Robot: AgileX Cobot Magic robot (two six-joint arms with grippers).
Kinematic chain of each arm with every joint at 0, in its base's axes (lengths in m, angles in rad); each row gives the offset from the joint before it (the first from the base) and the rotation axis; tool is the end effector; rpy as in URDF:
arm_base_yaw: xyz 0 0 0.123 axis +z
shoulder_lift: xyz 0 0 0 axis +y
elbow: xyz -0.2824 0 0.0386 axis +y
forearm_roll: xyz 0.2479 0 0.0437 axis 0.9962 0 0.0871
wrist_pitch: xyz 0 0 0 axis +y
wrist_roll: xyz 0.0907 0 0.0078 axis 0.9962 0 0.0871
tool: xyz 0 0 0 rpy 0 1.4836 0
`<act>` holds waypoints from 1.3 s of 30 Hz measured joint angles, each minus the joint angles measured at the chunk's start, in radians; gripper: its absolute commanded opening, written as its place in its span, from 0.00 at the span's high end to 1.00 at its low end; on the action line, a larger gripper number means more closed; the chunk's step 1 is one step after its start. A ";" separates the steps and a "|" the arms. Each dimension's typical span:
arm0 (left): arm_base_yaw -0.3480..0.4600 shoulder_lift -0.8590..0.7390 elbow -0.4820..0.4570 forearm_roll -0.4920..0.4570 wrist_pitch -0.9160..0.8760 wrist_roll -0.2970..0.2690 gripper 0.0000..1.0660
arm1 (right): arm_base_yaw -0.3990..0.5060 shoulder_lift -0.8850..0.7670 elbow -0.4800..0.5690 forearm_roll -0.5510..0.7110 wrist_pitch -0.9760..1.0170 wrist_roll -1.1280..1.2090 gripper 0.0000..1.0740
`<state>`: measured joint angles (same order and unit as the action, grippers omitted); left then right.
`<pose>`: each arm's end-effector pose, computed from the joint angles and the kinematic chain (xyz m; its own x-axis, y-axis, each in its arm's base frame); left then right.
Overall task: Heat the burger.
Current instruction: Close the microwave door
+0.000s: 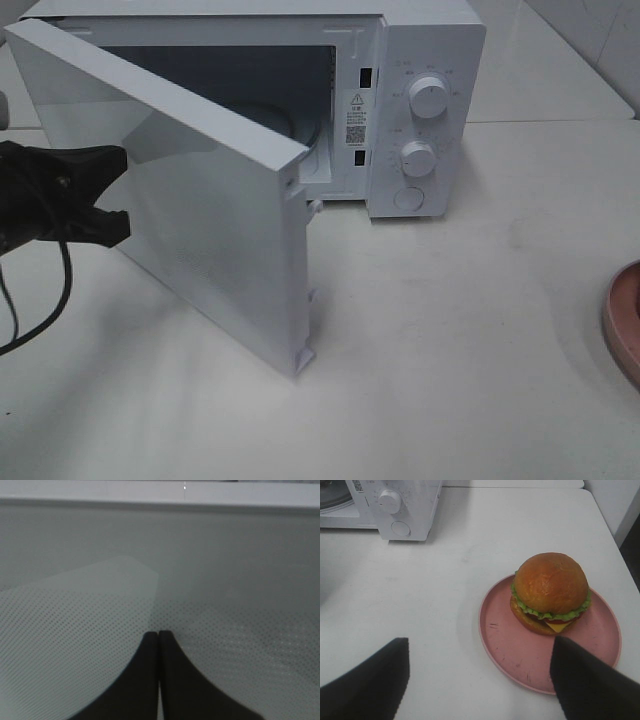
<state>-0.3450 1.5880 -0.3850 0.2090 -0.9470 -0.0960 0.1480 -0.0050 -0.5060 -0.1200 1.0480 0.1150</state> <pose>0.2410 -0.1029 0.1730 -0.1544 0.0840 -0.9844 0.4937 0.8696 -0.0032 -0.0047 -0.0102 0.2803 -0.4296 -0.0089 -0.9030 -0.0306 0.9995 0.0047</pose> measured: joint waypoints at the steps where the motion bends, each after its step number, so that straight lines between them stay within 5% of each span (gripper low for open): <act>1: 0.000 0.000 0.000 0.000 0.000 0.000 1.00 | 0.000 0.000 0.000 0.000 0.000 0.000 0.30; 8: -0.205 0.094 -0.120 -0.375 -0.003 0.194 1.00 | 0.000 0.000 0.000 0.000 0.000 0.000 0.30; 16: -0.346 0.202 -0.275 -0.675 -0.003 0.373 1.00 | 0.000 0.000 0.000 0.000 0.000 0.000 0.30; 27: -0.395 0.314 -0.472 -0.812 0.024 0.458 1.00 | 0.000 0.000 0.000 0.000 0.000 0.000 0.30; 39: -0.422 0.413 -0.689 -0.983 0.142 0.617 1.00 | 0.000 0.000 0.000 0.000 0.000 0.000 0.30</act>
<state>-0.7670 2.0010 -1.0740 -0.7740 -0.8050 0.5210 0.1480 -0.0050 -0.5060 -0.1200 1.0480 0.1150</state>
